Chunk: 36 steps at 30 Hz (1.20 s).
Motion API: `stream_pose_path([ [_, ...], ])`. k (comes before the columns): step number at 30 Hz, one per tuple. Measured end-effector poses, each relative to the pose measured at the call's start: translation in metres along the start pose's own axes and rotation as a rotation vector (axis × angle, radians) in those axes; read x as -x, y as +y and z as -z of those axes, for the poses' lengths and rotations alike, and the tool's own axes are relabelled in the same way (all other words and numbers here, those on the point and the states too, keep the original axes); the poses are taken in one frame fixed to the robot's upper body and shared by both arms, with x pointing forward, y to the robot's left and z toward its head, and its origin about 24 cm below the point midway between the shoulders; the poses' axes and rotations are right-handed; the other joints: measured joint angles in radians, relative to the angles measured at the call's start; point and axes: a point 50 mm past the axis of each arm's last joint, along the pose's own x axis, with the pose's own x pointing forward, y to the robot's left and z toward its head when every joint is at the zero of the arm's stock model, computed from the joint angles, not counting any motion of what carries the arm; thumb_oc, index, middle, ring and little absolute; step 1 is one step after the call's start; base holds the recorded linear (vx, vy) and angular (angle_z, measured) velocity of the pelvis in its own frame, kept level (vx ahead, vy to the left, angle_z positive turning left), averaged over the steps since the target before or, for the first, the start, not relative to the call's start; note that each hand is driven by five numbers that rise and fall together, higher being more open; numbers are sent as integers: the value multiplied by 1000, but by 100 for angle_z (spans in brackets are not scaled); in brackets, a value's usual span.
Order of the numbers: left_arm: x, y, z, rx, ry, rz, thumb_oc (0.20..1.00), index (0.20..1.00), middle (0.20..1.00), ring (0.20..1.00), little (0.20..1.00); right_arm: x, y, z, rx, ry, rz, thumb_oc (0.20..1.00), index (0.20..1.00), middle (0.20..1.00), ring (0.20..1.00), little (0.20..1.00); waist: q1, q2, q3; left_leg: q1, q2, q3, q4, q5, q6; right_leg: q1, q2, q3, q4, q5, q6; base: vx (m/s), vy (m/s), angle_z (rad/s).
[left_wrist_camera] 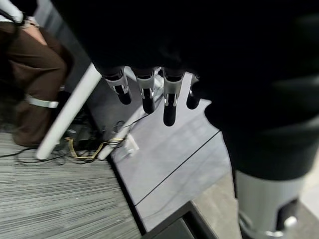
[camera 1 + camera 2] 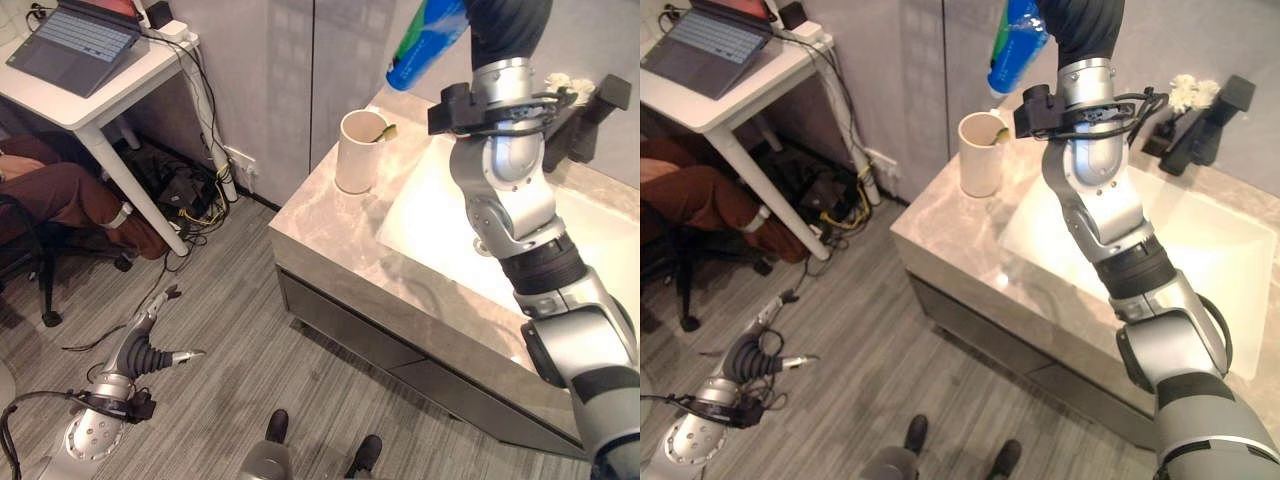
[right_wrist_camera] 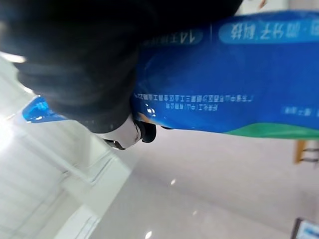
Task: Put brush and paste in cup on sink, flatten towel.
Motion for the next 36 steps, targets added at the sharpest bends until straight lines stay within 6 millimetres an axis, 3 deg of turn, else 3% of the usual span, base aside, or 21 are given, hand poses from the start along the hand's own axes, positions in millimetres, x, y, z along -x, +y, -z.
stream_pose_path([
  [4, -4, -5, 0, 0, -3, 16, 1000, 1000, 1000, 1000, 1000, -1, -10, 12, 38, 52, 55, 200, 200, 200, 200, 200, 2, 2, 3, -21, -2, -17, 9, 0, 0, -8, -1, -13, 0, 2, 2, 14, 13, 10],
  [9, -11, 1, -13, -125, -90, 40, 1000, 1000, 1000, 1000, 1000, -1, -15, 18, 49, 78, 85, 200, 200, 200, 200, 200, 8, 1, 20, -30, -2, -23, 16, 0, 0, -9, -1, -20, 0, 2, 3, 5, 6, 3],
  [22, -11, 1, -14, -130, -99, 35, 1000, 1000, 1000, 1000, 1000, -6, -12, 14, 39, 63, 117, 200, 200, 200, 200, 200, 10, -2, 22, -50, -2, -35, 19, 0, 0, -22, -1, -29, 0, 2, 3, -2, 0, 2],
  [30, -12, 1, -21, -122, -129, 26, 1000, 1000, 1000, 1000, 1000, -11, -13, 13, 47, 58, 130, 200, 200, 200, 200, 200, 25, -29, 37, -88, -6, -58, 34, 1, 1, -40, -4, -51, 0, 2, 3, 0, 1, 8],
  [36, -13, 1, -24, -118, -141, 17, 1000, 1000, 1000, 1000, 1000, -10, -21, 21, 75, 92, 165, 200, 200, 200, 200, 200, 38, -29, 40, -94, -16, -76, 34, 2, 2, -38, -14, -59, 0, 2, 3, 11, 16, 8],
])
